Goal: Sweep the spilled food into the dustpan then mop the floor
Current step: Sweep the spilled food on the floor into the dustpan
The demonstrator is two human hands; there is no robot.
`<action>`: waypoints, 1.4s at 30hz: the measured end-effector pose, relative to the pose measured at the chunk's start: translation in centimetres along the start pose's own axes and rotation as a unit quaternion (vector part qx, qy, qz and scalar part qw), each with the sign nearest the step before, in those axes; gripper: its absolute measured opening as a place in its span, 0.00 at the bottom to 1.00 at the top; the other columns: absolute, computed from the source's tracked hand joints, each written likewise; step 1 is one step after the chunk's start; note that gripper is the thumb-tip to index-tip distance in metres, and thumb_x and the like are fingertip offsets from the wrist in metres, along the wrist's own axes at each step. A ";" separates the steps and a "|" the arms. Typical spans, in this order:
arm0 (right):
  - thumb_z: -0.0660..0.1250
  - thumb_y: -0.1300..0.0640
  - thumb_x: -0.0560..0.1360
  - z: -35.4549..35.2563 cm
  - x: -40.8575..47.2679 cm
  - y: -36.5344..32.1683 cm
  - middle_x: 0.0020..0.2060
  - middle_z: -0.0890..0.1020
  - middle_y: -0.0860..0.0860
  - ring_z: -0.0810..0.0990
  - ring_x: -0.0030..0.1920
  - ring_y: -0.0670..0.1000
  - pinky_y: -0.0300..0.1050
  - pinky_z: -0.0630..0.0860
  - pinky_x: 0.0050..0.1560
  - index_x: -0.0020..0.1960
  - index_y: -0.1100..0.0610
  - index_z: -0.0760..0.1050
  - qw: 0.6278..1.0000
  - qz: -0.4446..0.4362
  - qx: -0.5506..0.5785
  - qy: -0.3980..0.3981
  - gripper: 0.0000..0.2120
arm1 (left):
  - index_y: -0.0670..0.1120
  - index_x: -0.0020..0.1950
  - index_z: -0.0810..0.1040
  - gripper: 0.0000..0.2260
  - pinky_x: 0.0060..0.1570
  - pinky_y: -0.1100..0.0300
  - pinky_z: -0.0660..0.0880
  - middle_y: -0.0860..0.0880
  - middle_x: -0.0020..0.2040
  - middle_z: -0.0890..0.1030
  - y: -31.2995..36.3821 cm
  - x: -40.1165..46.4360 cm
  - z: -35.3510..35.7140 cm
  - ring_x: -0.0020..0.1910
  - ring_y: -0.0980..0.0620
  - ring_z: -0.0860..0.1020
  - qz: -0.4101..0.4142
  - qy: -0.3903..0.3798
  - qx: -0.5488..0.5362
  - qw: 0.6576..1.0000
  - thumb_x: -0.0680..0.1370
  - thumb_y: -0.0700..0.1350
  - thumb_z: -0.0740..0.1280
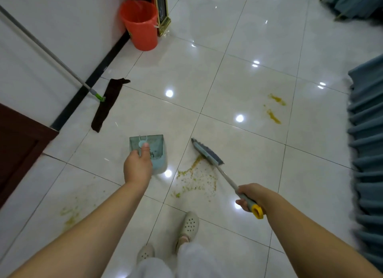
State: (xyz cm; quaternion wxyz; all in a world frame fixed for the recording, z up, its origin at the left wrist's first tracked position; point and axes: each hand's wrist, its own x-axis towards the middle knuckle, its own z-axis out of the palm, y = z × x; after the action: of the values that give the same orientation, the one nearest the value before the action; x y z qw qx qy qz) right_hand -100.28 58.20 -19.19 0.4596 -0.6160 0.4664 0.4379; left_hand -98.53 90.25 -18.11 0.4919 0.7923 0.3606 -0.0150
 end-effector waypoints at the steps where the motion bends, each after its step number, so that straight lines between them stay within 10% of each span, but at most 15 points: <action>1: 0.61 0.62 0.79 0.4 -0.4 0.9 0.41 0.77 0.63 0.69 0.25 0.49 0.36 0.73 0.21 0.64 0.67 0.65 1.000 0.001 -0.003 -0.001 0.15 | 0.40 0.42 0.74 0.25 0.41 0.49 0.77 0.42 0.38 0.78 -0.4 -0.3 -0.4 0.36 0.43 0.76 0.003 -0.003 -0.002 1.000 0.79 0.62 0.54; 9: 0.59 0.62 0.79 6.3 -2.6 8.3 0.38 0.75 0.61 0.68 0.22 0.48 0.35 0.70 0.21 0.63 0.65 0.67 1.000 0.015 -0.001 0.005 0.14 | 0.43 0.41 0.71 0.22 0.35 0.58 0.71 0.46 0.34 0.76 -3.9 -2.1 -4.7 0.33 0.46 0.74 0.021 -0.032 -0.032 0.999 0.80 0.61 0.55; 27: 0.61 0.61 0.77 9.1 -6.6 18.5 0.22 0.75 0.58 0.68 0.17 0.48 0.35 0.69 0.19 0.54 0.64 0.69 0.995 -0.012 0.097 0.005 0.07 | 0.36 0.46 0.75 0.29 0.44 0.43 0.79 0.36 0.42 0.80 -7.8 -5.9 -13.2 0.42 0.38 0.79 0.060 -0.056 0.028 0.996 0.79 0.62 0.53; 42: 0.58 0.62 0.80 12.2 -5.8 21.4 0.32 0.73 0.60 0.66 0.12 0.48 0.32 0.68 0.15 0.45 0.66 0.67 0.974 0.069 0.213 0.017 0.08 | 0.42 0.38 0.71 0.24 0.27 0.61 0.67 0.46 0.30 0.74 -9.9 -6.3 -14.9 0.26 0.48 0.71 0.060 -0.071 0.004 0.996 0.80 0.61 0.54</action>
State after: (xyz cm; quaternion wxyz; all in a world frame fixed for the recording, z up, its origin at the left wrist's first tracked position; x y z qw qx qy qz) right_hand -123.65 68.06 -19.32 0.5413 -0.4777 0.5978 0.3484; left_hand -113.93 101.03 -15.69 0.5128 0.8116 0.2766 -0.0427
